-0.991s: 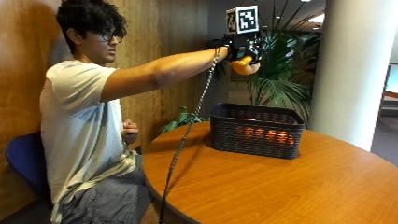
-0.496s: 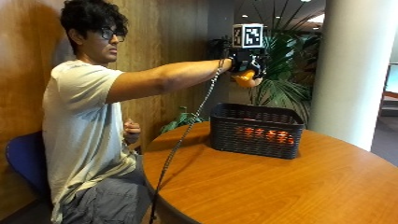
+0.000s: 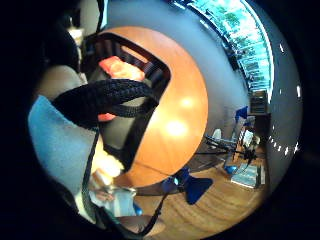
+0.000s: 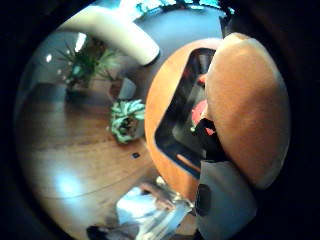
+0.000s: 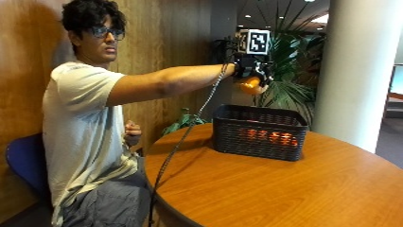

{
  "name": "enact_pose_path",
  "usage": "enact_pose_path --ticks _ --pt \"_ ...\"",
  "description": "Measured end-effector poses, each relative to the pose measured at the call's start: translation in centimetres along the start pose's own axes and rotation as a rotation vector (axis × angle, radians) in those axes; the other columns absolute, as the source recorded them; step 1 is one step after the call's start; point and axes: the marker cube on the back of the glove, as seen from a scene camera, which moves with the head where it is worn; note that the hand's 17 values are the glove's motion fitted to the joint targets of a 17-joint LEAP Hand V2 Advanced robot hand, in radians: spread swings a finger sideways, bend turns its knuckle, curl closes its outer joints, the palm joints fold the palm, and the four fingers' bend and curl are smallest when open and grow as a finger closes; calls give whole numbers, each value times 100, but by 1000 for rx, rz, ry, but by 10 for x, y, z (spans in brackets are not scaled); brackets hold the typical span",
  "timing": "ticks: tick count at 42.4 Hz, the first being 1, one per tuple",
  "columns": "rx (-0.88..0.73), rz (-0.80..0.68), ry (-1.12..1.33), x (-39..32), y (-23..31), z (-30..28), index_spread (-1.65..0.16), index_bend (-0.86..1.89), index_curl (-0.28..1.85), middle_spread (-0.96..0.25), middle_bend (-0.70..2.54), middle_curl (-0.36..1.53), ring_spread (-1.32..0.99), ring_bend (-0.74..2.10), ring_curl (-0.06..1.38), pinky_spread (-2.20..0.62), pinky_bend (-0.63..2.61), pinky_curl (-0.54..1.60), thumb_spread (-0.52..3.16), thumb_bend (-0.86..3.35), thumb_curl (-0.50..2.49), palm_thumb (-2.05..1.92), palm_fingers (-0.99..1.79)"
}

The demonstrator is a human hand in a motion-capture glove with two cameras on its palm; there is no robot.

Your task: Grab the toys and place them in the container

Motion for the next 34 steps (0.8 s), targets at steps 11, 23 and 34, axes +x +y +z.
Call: enact_pose_path --ticks 11,23,34 --pt "-61 2 16 0 1 10 -40 16 97 -14 37 83 -36 102 73 -27 141 44 83 11 139 37 15" --pt "-128 4 63 -1 -2 22 -36 12 79 -2 14 69 -13 58 61 -6 147 43 114 8 121 21 -30" --pt "-101 -11 51 4 1 22 -33 14 66 3 9 53 0 38 52 3 136 38 130 1 92 11 -22"
